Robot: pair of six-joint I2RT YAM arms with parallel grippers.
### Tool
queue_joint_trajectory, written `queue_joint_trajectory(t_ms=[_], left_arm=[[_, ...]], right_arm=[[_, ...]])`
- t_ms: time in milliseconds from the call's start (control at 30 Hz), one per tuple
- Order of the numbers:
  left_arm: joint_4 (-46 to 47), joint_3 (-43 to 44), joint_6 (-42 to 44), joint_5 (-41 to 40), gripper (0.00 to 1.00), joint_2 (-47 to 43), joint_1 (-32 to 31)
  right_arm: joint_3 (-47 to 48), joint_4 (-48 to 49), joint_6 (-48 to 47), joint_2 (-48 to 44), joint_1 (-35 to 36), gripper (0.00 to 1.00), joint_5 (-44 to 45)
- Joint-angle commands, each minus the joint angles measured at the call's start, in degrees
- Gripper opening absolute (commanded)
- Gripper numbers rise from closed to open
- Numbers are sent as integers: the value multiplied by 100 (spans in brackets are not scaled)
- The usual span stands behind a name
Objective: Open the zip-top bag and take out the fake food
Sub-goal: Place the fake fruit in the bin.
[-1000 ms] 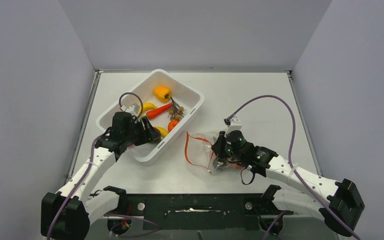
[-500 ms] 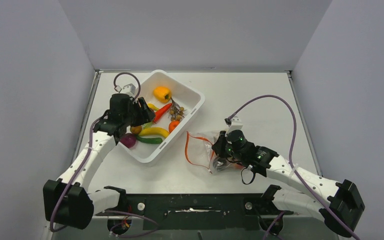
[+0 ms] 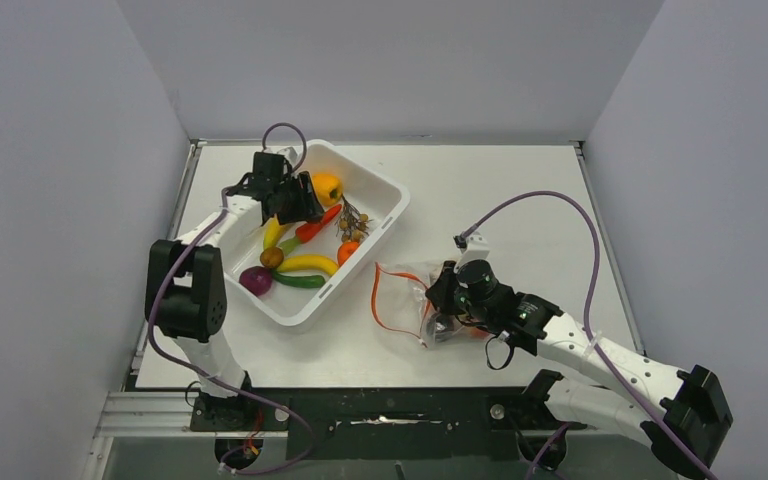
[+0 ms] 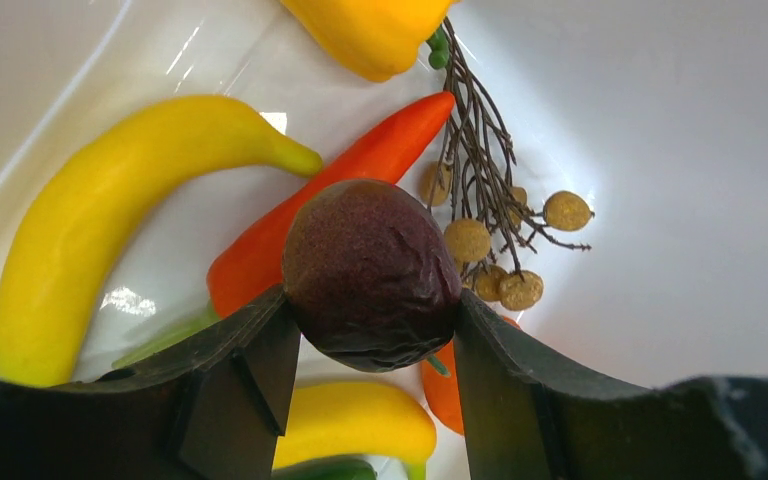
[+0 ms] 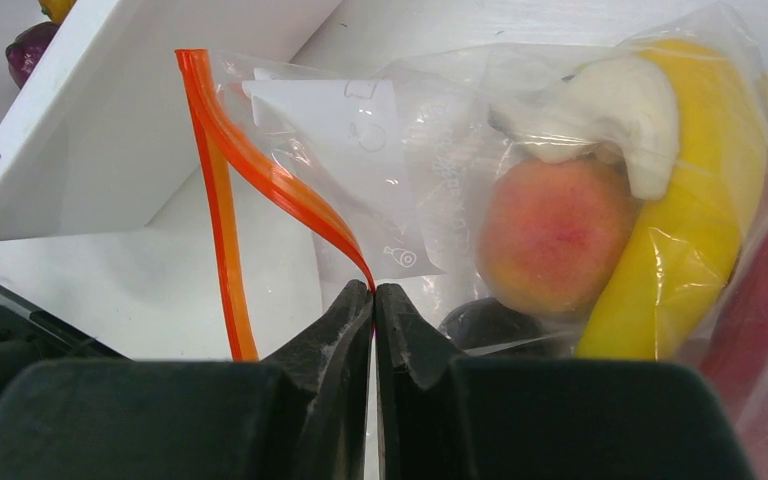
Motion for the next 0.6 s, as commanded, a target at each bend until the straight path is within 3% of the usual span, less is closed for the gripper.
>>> queue_joint_trajectory(t_ms=[0, 200, 267, 333, 567], left_arm=[[83, 677, 143, 62, 24, 263, 55], [-372, 1058, 355, -33, 50, 728, 60], [-389, 1008, 359, -244, 57, 634, 55], [-249, 861, 335, -306, 69, 398, 64], [357, 385, 96, -379, 73, -387, 66]], right_arm=[[213, 99, 73, -56, -48, 6, -36], [145, 95, 90, -115, -49, 6, -37], [134, 92, 86, -139, -57, 7, -33], [138, 76, 68, -166, -57, 7, -17], [123, -32, 35, -272, -70, 7, 10]])
